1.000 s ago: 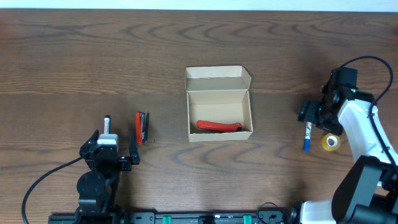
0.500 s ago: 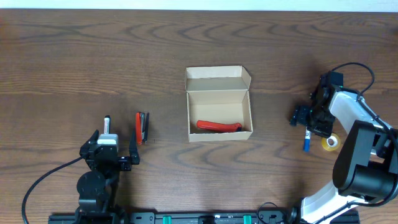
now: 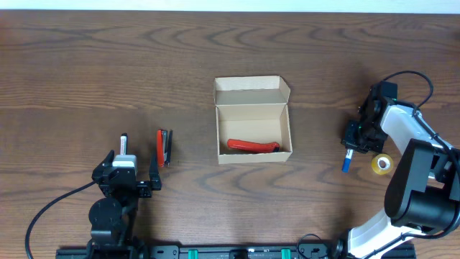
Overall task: Pack container
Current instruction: 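Place the blue-capped marker into the box with the right gripper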
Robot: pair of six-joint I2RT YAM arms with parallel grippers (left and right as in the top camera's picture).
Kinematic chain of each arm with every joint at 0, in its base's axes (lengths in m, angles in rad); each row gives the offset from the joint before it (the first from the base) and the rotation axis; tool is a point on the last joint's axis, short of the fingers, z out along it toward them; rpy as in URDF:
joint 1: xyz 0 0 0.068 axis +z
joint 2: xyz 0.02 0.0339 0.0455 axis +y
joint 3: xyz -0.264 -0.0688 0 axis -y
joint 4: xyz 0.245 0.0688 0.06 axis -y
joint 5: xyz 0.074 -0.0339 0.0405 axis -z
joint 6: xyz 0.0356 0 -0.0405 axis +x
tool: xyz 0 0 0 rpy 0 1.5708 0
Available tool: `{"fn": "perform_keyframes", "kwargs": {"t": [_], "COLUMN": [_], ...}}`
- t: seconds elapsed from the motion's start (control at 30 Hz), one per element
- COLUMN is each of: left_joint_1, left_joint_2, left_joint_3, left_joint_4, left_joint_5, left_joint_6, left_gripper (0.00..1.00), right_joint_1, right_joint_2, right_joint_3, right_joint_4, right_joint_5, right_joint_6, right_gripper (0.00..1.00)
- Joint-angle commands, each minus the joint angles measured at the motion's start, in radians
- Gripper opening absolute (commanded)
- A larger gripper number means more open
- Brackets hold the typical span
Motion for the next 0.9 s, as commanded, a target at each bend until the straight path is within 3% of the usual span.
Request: {"fn": "perform_keyframes", "kwargs": {"t": [0.0, 0.23, 0.4, 0.5, 0.7, 0.87], "left_joint_1": [-0.003, -0.003, -0.003, -0.003, -0.003, -0.003], "left_joint_2": [-0.006, -0.006, -0.006, -0.006, -0.006, -0.006], "left_joint_3": [-0.026, -0.026, -0.026, -0.026, -0.026, -0.026], "left_joint_4": [-0.010, -0.010, -0.010, -0.010, -0.010, -0.010], "left_joint_5": [-0.003, -0.003, -0.003, -0.003, -0.003, -0.003], "left_joint_6": [-0.005, -0.005, -0.005, -0.005, -0.005, -0.005], "left_gripper": [0.95, 0.95, 0.95, 0.95, 0.95, 0.95], "right_joint_1": [0.000, 0.052, 0.183, 0.328, 0.653, 0.815], "right_joint_2": [0.040, -0.064, -0.231, -0.300, -0.315, -0.271], "right_joint_3": [-0.015, 0.076, 0.229, 0.319, 0.430, 0.430], "right_joint_4": [0.016, -0.010, -0.048, -0.080, -0.276, -0.267], "right_joint_5": [-0.034, -0.260, -0.336, -0.336, -0.319, -0.114], "right_joint_6": [-0.042, -0.144, -0.223, -0.407, -1.007, -1.120], "right_gripper": [0.01, 0.01, 0.01, 0.01, 0.01, 0.01]}}
